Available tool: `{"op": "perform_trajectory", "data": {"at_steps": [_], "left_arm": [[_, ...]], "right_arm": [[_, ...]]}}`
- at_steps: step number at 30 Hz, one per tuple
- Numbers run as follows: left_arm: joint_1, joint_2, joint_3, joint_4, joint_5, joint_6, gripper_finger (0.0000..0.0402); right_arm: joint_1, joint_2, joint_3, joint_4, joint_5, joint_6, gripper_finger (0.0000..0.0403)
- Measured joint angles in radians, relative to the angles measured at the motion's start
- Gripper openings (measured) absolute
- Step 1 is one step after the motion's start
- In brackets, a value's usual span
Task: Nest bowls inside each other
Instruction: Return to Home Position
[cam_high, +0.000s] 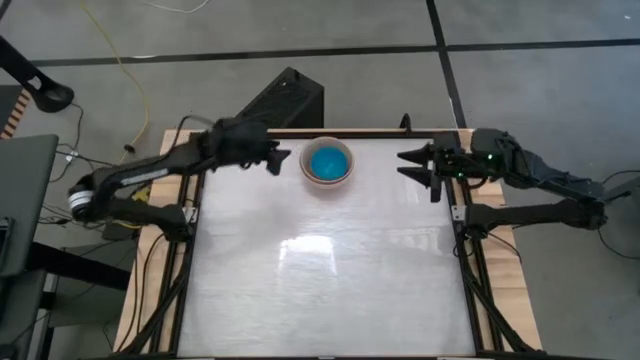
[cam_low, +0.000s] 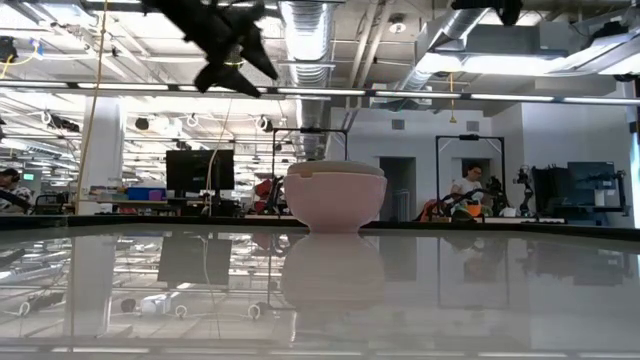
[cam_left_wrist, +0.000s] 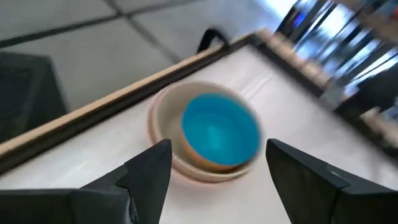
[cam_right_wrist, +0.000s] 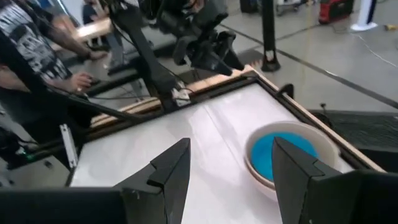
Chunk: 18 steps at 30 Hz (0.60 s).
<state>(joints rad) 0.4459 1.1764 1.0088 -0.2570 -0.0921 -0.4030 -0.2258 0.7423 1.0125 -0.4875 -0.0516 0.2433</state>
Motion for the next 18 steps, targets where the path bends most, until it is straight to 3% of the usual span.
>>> {"op": "perform_trajectory", "data": {"at_steps": [4, 8, 18], "left_arm": [[-0.066, -0.169, -0.208, 0.182, -0.004, -0.096, 0.0249], [-0.152, -0.282, -0.324, 0.263, -0.055, -0.127, 0.0249], [-0.324, -0.443, -0.349, 0.198, -0.247, 0.063, 0.0249]], "right_arm": [[0.022, -0.055, -0.157, 0.148, -0.003, 0.049, 0.0191], [0.038, -0.094, -0.306, 0.251, -0.004, 0.098, 0.0191], [0.008, -0.114, -0.644, 0.587, -0.018, 0.174, 0.0191]]}}
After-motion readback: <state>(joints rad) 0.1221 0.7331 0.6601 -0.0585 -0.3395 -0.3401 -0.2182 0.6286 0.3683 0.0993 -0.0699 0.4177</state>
